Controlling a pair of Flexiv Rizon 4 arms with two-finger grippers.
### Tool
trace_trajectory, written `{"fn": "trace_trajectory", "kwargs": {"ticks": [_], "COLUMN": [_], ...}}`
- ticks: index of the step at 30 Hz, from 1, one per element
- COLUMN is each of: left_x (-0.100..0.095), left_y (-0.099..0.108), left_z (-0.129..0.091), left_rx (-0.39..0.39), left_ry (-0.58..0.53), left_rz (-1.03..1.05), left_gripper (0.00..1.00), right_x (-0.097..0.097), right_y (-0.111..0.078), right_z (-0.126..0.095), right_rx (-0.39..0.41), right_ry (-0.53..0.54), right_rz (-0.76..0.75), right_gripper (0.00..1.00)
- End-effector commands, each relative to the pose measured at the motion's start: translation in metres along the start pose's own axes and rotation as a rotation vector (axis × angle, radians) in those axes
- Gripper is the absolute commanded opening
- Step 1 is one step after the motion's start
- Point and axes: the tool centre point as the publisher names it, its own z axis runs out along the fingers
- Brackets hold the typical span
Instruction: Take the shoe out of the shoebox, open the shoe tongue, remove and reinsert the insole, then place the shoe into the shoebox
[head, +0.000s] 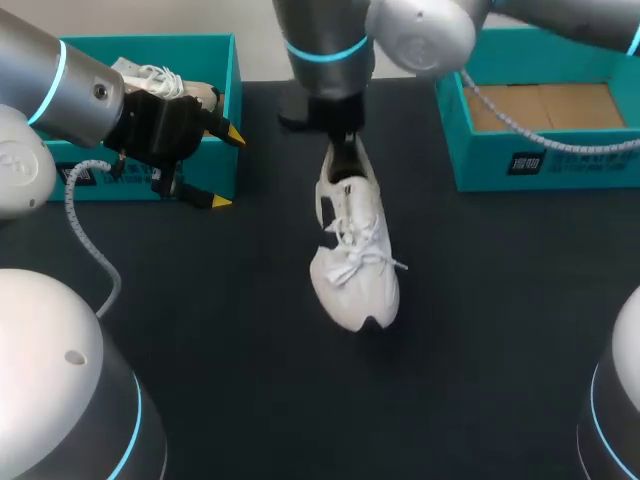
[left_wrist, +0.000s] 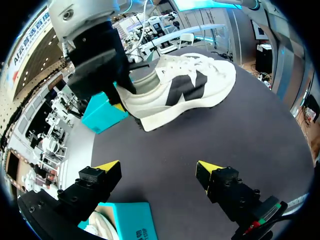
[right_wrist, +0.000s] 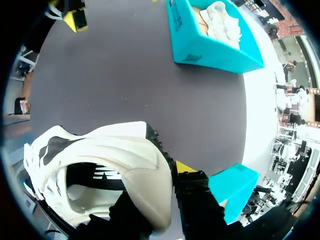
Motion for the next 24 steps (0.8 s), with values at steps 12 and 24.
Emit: {"fn": "trace_trajectory", "kwargs": {"ticks": [12,24], "left_x": [0.001,0.001], "left_y": [-0.001,-0.001], "left_z": [0.000,0.000], "left_rx": [-0.003,-0.003], "left_ry": [0.000,0.000], "left_rz": [0.000,0.000], "left_gripper": [1.00,1.00], "right_x": [-0.010,-0.053], "right_y": [-0.013,-0.083], "right_z": [-0.077,-0.074], "right_rx": [-0.021,0.021], "right_ry": [-0.043,-0.036], "right_rz": [-0.012,-0.106], "right_gripper": [0.00,0.00]}}
